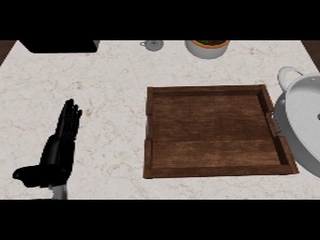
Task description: Pick the can from the tray and place it in the pot
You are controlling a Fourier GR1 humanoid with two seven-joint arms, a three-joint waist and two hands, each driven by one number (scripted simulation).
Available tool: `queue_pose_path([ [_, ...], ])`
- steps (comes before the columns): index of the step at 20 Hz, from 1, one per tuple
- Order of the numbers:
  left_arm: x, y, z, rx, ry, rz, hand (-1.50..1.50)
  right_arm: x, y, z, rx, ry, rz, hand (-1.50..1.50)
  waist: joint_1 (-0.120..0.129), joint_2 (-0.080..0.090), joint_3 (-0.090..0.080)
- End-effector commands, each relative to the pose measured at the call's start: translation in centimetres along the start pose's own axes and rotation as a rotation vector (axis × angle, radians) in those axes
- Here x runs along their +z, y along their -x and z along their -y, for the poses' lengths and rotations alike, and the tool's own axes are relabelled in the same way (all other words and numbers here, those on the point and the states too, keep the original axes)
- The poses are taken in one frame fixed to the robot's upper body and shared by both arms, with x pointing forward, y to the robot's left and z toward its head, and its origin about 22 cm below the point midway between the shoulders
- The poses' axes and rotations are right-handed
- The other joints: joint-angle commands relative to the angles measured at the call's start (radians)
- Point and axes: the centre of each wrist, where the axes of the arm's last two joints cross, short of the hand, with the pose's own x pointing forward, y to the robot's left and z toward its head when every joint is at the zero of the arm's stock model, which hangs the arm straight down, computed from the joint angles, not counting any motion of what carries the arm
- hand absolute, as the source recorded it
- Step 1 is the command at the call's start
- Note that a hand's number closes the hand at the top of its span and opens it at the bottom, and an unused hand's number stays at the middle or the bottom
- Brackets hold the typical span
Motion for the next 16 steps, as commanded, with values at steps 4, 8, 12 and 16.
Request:
queue_pose_path([
  [4,-0.8,-0.8,0.0,0.006,-0.002,0.004,0.00,-2.4,4.2,5.9,-0.116,0.105,0.024,-1.50,0.000,0.001,0.000],
  [8,0.7,-0.6,-0.5,-0.009,-0.013,0.002,0.00,-0.3,4.9,8.4,-0.142,0.103,0.045,-1.50,0.006,0.001,-0.001],
  [12,0.4,0.1,-0.2,0.006,0.011,-0.004,0.00,-0.5,8.7,10.8,-0.133,0.110,0.048,-1.50,0.005,0.002,-0.001],
  [16,0.3,-3.1,0.7,0.004,0.016,-0.006,0.00,-0.9,9.5,12.8,-0.128,0.124,0.052,-1.50,0.009,0.002,-0.001],
])
